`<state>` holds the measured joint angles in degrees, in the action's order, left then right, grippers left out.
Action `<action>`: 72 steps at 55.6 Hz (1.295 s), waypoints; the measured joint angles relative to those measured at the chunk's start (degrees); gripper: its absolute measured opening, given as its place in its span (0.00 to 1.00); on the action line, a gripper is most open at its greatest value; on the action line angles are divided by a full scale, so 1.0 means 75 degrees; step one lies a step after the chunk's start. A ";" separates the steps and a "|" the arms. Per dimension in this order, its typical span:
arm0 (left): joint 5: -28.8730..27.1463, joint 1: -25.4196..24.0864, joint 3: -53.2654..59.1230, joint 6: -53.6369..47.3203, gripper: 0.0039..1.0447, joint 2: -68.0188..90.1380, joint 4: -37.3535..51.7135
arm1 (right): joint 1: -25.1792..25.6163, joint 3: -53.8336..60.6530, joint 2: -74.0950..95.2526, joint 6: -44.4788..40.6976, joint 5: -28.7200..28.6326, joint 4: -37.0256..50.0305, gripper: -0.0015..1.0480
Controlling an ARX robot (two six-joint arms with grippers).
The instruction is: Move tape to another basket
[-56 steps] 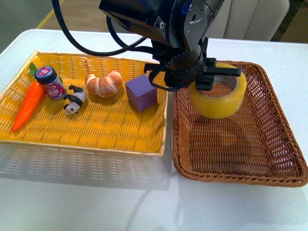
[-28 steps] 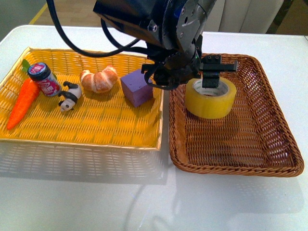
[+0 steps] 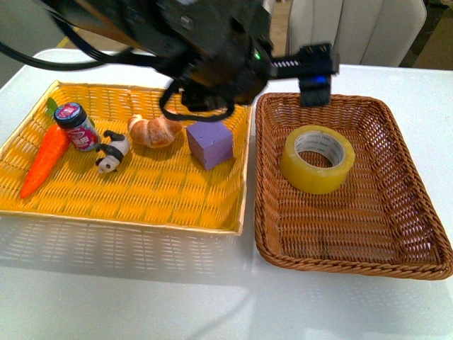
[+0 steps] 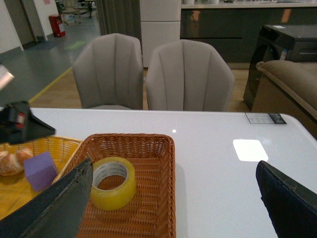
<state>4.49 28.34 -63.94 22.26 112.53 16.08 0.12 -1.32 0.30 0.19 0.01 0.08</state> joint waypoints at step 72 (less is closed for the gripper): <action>-0.0667 -0.3742 0.8329 -0.2888 0.01 -0.9023 0.3564 | 0.0000 0.0000 -0.0003 0.0000 0.0000 0.0000 0.91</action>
<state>-0.51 0.27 -1.48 0.60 44.86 42.81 0.12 -1.32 0.27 0.19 0.01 0.08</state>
